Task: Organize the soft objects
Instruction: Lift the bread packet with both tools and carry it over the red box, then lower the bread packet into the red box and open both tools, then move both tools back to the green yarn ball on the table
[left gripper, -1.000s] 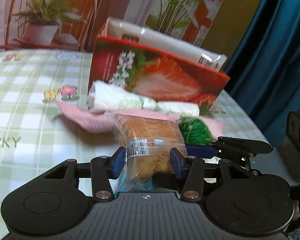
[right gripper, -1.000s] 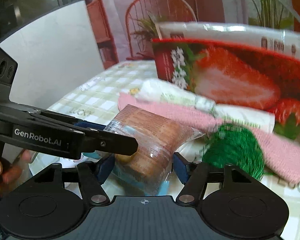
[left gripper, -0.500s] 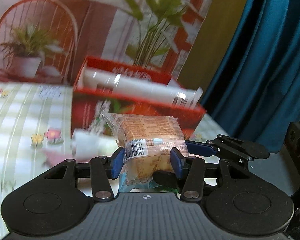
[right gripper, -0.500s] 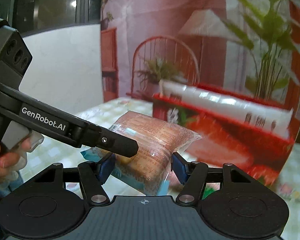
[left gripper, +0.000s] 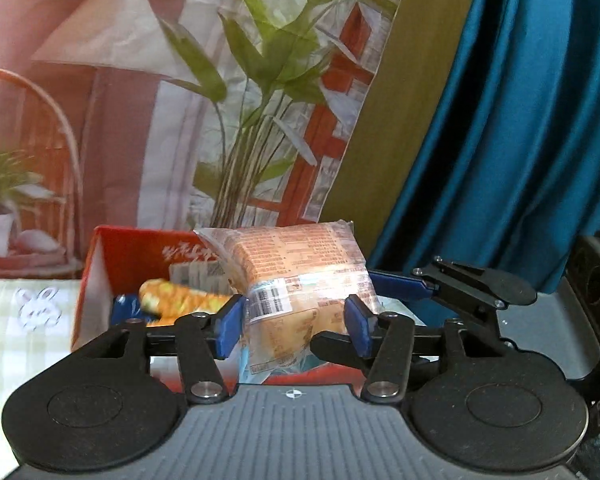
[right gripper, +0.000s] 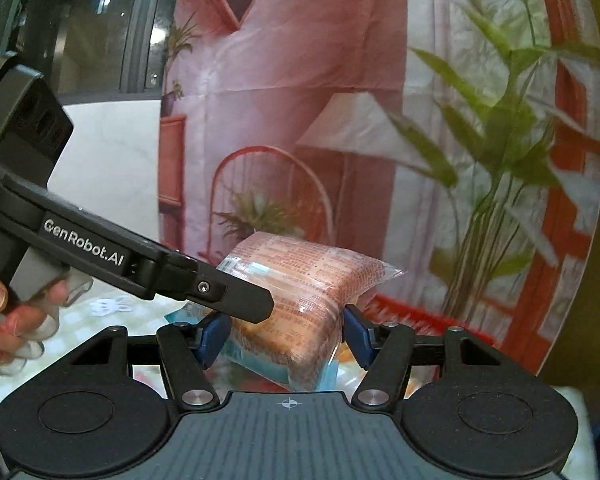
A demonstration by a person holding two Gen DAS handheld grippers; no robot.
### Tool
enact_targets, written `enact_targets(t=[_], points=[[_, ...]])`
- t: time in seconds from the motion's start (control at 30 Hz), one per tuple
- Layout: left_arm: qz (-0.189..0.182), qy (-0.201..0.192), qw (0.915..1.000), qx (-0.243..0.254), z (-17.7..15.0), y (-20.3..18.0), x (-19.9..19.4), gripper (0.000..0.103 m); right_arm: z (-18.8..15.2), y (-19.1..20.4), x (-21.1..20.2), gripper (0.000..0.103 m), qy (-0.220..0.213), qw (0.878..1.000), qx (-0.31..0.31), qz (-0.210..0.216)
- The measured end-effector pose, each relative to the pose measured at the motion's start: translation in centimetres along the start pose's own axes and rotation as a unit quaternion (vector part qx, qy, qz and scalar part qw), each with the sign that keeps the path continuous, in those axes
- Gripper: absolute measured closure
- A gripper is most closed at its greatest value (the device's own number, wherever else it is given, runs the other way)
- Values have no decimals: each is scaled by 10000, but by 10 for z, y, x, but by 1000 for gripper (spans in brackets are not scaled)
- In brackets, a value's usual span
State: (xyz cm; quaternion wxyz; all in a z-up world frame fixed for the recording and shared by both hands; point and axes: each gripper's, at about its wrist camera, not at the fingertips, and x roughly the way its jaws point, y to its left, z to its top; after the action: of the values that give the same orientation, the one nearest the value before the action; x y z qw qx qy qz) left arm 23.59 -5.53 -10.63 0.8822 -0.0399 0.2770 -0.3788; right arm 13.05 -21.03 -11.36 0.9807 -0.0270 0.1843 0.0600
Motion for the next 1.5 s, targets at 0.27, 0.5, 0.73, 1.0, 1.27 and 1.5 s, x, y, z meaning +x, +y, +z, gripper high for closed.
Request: enact_targets(t=[0.27, 0.5, 0.73, 1.0, 1.27, 1.5], points=[[-16, 449, 9989, -135, 17, 28, 71, 45, -6, -53, 47, 49, 347, 9994, 20, -87], [-58, 787, 9960, -408, 15, 41, 112, 45, -27, -83, 72, 49, 674, 9973, 286, -84], [10, 945, 9948, -389, 10, 44, 128, 45, -40, -93, 83, 49, 960, 9942, 471, -92], [414, 874, 9953, 48, 9, 34, 123, 43, -46, -91, 88, 45, 1128, 9908, 618, -431], [928, 680, 9919, 541, 5, 21, 86, 31, -41, -77, 69, 45, 986, 9922, 558, -523], [1215, 436, 9886, 777, -4, 3, 49, 2, -34, -64, 49, 34, 842, 9922, 599, -700]])
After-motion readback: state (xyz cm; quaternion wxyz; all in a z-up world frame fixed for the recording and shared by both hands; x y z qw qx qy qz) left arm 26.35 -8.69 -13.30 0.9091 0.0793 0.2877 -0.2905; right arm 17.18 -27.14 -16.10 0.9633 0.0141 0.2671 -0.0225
